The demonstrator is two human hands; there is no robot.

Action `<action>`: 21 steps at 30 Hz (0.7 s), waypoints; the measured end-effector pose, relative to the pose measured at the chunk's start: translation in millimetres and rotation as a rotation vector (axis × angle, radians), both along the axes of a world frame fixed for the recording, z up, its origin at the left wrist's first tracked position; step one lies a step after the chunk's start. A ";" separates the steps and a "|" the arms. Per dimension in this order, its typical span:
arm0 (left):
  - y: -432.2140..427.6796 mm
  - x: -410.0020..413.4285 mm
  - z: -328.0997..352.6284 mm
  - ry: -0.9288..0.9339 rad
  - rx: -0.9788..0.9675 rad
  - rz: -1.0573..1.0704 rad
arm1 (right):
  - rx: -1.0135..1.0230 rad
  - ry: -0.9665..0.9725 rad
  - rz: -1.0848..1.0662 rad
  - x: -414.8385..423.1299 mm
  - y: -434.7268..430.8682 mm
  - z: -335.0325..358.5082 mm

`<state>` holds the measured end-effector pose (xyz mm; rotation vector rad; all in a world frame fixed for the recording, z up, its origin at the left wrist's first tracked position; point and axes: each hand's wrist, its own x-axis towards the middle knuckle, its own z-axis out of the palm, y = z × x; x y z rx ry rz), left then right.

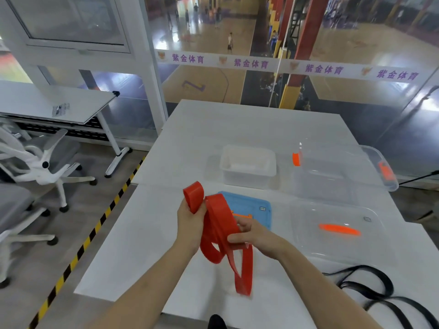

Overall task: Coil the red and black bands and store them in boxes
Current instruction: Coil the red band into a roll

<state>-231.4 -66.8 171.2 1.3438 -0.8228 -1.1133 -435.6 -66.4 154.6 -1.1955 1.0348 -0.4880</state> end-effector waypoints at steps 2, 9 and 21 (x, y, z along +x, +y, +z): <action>-5.8 5.8 0.6 0.052 -0.003 0.049 | -0.015 0.160 0.078 7.1 5.4 -9.0; -16.0 47.1 -3.6 -0.043 0.003 0.126 | -0.032 0.455 0.247 5.1 11.9 -45.8; 25.3 100.2 -101.3 -0.289 0.265 -0.030 | -0.094 0.473 0.136 -14.1 9.2 -47.7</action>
